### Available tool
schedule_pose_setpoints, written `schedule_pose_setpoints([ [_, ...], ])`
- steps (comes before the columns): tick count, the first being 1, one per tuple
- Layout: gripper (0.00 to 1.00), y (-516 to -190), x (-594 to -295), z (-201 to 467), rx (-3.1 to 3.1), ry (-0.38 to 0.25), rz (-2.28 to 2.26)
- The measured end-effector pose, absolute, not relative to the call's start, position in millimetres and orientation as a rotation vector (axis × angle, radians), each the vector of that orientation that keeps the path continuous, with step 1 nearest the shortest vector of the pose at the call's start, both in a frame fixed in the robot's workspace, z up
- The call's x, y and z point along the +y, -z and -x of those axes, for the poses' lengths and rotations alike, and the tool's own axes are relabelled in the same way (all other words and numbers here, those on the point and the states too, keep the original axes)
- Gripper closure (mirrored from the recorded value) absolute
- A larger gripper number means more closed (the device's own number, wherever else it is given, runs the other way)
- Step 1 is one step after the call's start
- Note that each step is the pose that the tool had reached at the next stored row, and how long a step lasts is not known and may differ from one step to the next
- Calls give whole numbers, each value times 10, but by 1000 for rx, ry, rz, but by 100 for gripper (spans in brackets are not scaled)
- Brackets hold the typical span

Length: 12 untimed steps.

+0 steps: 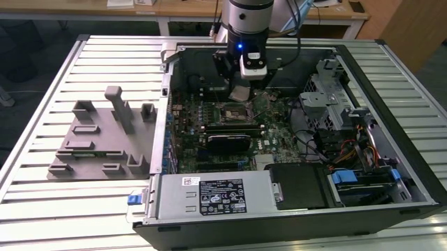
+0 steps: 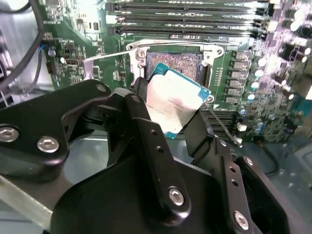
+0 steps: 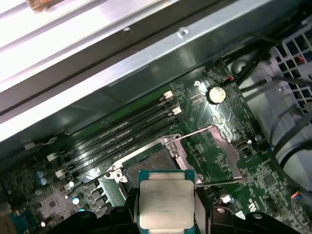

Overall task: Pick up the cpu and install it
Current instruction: 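Place the cpu into insertion slot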

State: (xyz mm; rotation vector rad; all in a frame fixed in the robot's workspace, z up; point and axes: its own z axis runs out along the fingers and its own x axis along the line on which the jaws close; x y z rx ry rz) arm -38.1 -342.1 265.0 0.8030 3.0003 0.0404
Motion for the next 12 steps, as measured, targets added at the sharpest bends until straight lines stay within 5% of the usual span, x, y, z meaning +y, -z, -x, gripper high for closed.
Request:
schedule_pose_setpoints([
  [12,46,-2646,-3421,381,2926,-36,-1037],
])
